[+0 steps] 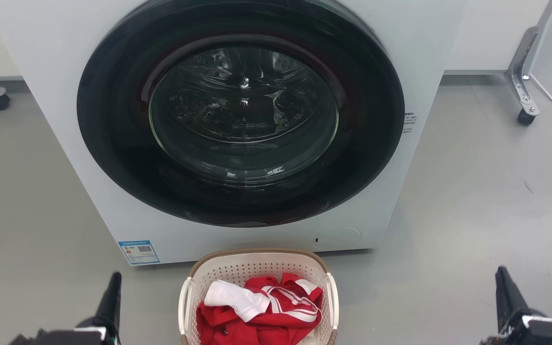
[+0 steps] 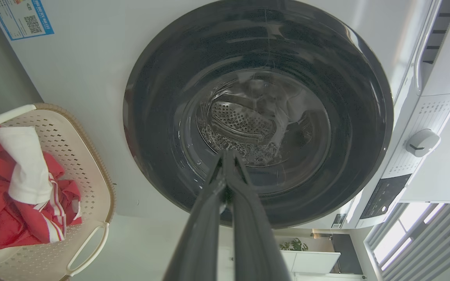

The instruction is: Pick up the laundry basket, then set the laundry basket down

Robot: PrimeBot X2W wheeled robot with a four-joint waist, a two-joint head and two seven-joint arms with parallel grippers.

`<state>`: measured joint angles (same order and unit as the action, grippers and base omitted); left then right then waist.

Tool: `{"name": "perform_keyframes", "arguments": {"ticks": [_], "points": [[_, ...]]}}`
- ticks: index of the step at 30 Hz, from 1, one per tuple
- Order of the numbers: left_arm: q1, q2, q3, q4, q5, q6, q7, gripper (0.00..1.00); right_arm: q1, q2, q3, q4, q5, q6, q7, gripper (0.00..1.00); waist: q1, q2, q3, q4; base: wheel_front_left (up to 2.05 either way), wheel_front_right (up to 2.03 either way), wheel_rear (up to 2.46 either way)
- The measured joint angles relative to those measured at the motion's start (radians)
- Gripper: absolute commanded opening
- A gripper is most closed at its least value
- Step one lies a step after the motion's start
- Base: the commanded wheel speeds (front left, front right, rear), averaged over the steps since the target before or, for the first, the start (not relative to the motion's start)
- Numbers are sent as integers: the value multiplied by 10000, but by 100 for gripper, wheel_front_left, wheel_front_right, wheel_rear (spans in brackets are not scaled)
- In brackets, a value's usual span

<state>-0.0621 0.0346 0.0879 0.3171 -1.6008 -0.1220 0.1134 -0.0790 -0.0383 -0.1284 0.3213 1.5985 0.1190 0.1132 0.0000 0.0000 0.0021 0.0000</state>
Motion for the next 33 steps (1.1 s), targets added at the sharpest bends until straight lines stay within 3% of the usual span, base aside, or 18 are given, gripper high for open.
{"name": "perform_keyframes", "arguments": {"ticks": [3,4,18,23,25,33], "points": [[221,-61,-15,221,0,2,0,0,201,77,15,238,0,-4,-2,0,0,0,0,0,0,0,0],[334,-79,-21,314,2,2,-2,100,305,115,33,332,0,-4,-2,100,-1,0,0,0,0,0,0],[482,-77,-368,115,337,92,-487,100,418,146,545,334,-203,-61,-458,100,0,0,4,6,0,0,0],[489,-71,-447,-107,736,263,-671,100,418,144,696,178,-696,-242,-662,100,-1,0,12,7,0,0,0],[505,-58,-911,-683,2591,698,-1078,100,412,134,1273,-270,-2445,-696,-1072,100,-1,0,52,5,0,0,0],[510,10,-1315,-972,4487,884,-1346,100,390,125,1749,-523,-3862,-932,-1338,100,0,0,108,5,0,0,0]]}}
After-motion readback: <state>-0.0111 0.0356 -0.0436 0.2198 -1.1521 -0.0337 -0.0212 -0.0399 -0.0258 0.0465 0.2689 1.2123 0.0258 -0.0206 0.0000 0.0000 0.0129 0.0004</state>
